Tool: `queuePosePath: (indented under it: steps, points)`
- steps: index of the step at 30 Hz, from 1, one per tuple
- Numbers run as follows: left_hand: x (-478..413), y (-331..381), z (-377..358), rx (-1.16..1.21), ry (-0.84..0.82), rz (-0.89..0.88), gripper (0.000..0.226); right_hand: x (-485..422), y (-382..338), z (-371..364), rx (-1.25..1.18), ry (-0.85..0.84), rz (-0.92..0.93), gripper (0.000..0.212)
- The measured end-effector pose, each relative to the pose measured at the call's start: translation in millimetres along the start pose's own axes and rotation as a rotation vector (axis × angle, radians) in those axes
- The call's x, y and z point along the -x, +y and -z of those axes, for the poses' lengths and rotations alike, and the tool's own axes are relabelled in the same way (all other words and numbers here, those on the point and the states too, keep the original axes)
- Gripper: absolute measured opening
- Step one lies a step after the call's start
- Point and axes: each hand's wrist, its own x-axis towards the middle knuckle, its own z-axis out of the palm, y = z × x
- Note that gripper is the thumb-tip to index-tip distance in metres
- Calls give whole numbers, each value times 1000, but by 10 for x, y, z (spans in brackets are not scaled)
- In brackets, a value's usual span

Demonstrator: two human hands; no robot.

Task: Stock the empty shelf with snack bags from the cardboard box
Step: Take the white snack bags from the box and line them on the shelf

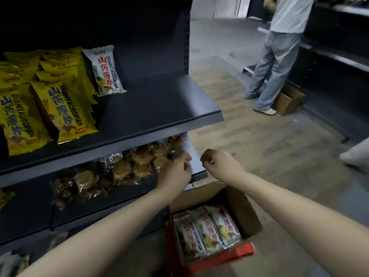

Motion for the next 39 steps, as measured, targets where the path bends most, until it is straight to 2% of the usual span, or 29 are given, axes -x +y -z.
queuePosePath:
  steps: [9,15,16,19,20,22,26,31,34,37,39]
  points:
    - [258,-358,-919,-117,-394,216,23,342,982,-668,152,-158,-206,22]
    - [392,-725,-1602,-64,-632,461,7,437,1435,-1190,88,-272,-314,23]
    - [401,-820,-1743,-43,-649,511,13,438,1501,-1279,76,-293,-332,23]
    - [429,-887,-1971,11,-639,579,7,401,1679,-1534,45,-360,-373,25]
    - [437,-903,-2054,25,-641,611,13,378,1730,-1615,34,-381,-393,28]
    - [435,-937,-2214,52,-625,662,8,312,1817,-1760,24,-410,-432,36]
    - [372,-1001,-2555,166,-551,805,21,173,1909,-2002,22,-414,-521,51]
    - [187,-958,-2791,286,-468,994,54,65,2019,-2317,-50,-423,-666,76]
    - [146,-1056,-2968,306,-450,1056,82,9,2097,-2411,-128,-426,-720,86]
    - [146,-1157,-3080,317,-414,1085,77,-22,2135,-2436,-137,-439,-724,94]
    - [129,-1140,-3028,355,-388,1102,67,-42,2152,-2437,-154,-429,-729,89]
